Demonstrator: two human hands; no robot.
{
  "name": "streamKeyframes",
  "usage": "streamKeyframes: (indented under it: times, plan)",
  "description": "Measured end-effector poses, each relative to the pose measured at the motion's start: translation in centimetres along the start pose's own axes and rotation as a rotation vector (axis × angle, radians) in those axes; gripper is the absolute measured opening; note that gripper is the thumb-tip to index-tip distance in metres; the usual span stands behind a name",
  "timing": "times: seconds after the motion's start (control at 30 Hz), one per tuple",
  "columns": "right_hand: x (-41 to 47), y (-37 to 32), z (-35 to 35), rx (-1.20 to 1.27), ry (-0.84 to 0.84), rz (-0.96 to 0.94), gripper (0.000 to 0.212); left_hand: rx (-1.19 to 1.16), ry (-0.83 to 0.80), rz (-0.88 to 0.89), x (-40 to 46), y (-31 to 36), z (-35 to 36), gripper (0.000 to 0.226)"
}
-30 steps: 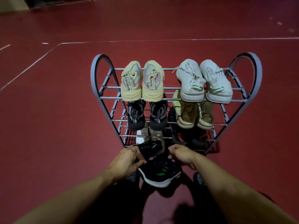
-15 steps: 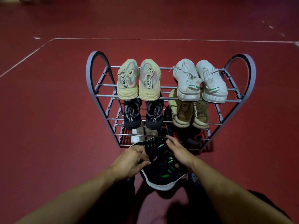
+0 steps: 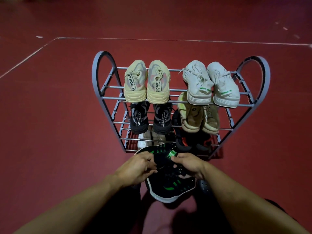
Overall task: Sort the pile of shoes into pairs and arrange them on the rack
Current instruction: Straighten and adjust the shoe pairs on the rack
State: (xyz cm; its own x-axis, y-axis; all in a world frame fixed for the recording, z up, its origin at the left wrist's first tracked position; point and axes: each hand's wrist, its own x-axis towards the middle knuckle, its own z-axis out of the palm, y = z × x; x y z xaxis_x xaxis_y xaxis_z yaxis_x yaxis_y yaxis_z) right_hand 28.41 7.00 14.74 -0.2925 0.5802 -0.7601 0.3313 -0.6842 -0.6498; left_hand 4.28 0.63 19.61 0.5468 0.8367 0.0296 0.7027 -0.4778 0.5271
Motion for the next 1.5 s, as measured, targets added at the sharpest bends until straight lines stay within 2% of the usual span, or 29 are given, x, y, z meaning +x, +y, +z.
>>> streamKeyframes:
  times: [0.27,0.5,0.6,0.77,0.93,1.07,1.2,1.23,1.33,1.37,1.5]
  plan:
    - [-0.6,-1.0,0.1,0.17,0.008,0.042,0.009,-0.042,-0.01,-0.079,0.0,-2.0,-0.3,0.016]
    - [-1.1,-1.2,2.2,0.408,0.144,0.126,0.011,0.093,-0.002,-0.193,0.2,-4.2,0.3,0.017]
    - [-1.3,-0.9,3.3,0.525,0.198,0.161,0.002,0.158,-0.015,-0.235,0.1,-4.6,0.8,0.026]
    - [-1.1,0.0,5.4,0.738,0.29,0.133,0.006,0.162,0.001,-0.43,-0.4,-5.0,1.4,0.053]
    - [-0.3,0.0,6.4,0.976,0.329,0.111,0.005,-0.076,-0.057,-0.748,-0.7,-5.5,1.4,0.065]
    - [0.4,-0.7,8.0,1.149,0.343,0.073,0.007,-0.401,-0.108,-0.968,-0.9,-6.1,2.6,0.078]
    - [1.6,-1.9,9.7,1.29,0.368,0.023,0.014,-0.637,-0.121,-1.131,-0.8,-6.4,5.0,0.09]
    - [2.0,-2.3,10.0,1.321,0.363,0.013,0.015,-0.697,-0.118,-1.154,-0.8,-6.6,5.6,0.087]
    - [3.2,-3.2,10.6,1.389,0.285,-0.027,0.014,-1.013,-0.073,-1.176,-1.4,-6.8,7.1,0.059]
    - [3.6,-3.4,10.7,1.404,0.252,-0.042,0.014,-1.117,-0.036,-1.191,-1.6,-7.0,7.8,0.058]
    - [5.9,-3.3,10.3,1.423,0.155,-0.1,0.025,-1.401,0.247,-1.133,-0.9,-7.4,10.3,0.042]
